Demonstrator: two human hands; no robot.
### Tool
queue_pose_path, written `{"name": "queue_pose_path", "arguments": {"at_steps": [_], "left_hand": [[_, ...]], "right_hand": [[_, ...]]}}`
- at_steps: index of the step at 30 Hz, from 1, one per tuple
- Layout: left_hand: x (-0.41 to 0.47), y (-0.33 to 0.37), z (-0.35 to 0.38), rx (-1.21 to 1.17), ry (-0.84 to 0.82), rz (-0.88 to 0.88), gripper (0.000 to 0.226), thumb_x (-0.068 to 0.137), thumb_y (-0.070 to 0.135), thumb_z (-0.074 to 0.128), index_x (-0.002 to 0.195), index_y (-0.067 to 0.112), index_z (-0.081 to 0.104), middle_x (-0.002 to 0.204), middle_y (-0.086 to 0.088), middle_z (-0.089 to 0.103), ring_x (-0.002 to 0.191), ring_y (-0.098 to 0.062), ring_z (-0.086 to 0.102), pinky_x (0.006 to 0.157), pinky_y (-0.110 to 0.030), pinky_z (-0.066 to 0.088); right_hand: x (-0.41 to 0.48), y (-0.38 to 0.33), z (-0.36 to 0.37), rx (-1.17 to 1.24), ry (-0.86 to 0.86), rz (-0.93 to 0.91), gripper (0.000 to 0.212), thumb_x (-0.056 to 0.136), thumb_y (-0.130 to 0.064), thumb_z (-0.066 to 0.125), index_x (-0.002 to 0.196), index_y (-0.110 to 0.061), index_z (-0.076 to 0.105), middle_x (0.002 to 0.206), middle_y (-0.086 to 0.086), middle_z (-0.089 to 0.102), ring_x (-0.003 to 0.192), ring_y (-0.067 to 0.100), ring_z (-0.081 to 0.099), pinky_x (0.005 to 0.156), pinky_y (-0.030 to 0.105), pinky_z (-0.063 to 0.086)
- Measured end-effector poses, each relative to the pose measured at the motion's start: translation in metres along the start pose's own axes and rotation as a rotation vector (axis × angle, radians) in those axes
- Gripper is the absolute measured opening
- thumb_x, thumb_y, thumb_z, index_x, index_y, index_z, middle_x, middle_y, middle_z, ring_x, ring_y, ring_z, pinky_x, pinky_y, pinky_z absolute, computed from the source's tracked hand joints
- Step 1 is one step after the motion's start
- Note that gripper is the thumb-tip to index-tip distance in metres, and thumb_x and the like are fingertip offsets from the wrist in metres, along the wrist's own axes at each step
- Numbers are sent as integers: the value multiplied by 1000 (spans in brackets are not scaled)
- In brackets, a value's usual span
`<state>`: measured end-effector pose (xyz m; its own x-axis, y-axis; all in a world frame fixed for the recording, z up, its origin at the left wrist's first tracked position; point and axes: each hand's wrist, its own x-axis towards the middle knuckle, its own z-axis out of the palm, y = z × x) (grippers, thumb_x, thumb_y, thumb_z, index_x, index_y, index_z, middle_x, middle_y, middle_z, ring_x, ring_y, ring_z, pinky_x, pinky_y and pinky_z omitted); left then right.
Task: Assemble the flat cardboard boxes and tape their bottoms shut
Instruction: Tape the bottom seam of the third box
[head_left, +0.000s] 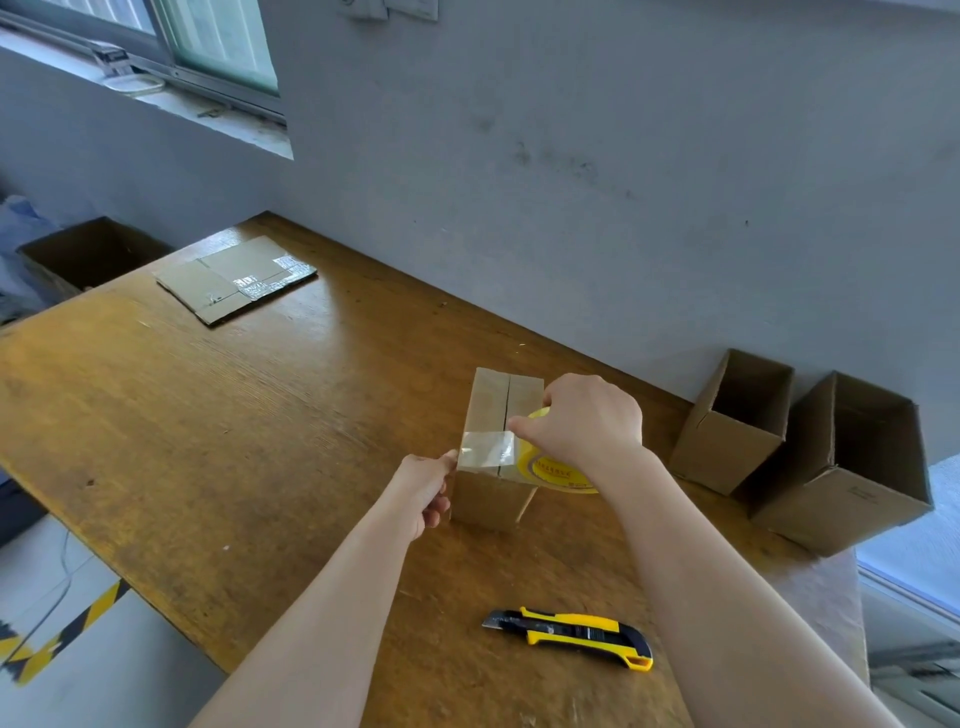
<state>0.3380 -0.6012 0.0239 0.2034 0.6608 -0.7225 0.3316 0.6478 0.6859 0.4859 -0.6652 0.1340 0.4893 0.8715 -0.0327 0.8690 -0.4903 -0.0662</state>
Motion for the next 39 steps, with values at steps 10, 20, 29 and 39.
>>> {"name": "queue_pose_path", "arguments": {"at_steps": [10,20,29,39], "left_hand": [[-6,13,22,175,270,482,33,104,28,38,114,16,68,108,-2,68,100,-16,60,81,-30,49],[-2,13,17,402,240,430,38,104,37,37,115,17,67,87,1,65,79,-15,61,71,-35,57],[-5,8,18,559,299,506,40,105,39,32,112,20,66,98,-1,68,86,-19,65,80,-40,59],[-8,9,19,551,289,496,39,104,41,34,114,21,66,101,-2,68,91,-20,65,84,-45,58]], "right_hand": [[3,-2,-1,6,10,8,46,82,-63,57,82,-19,69,70,-5,61,64,13,57,48,23,38],[2,33,-8,355,-86,14,56,88,-65,51,60,-16,55,59,-4,48,59,15,48,48,26,29],[-8,49,5,278,-51,55,54,85,-64,57,53,-23,42,56,-8,43,53,9,42,45,25,25],[-5,60,32,311,-79,109,49,83,-62,58,54,-24,47,57,-8,48,55,11,45,46,23,28]]}}
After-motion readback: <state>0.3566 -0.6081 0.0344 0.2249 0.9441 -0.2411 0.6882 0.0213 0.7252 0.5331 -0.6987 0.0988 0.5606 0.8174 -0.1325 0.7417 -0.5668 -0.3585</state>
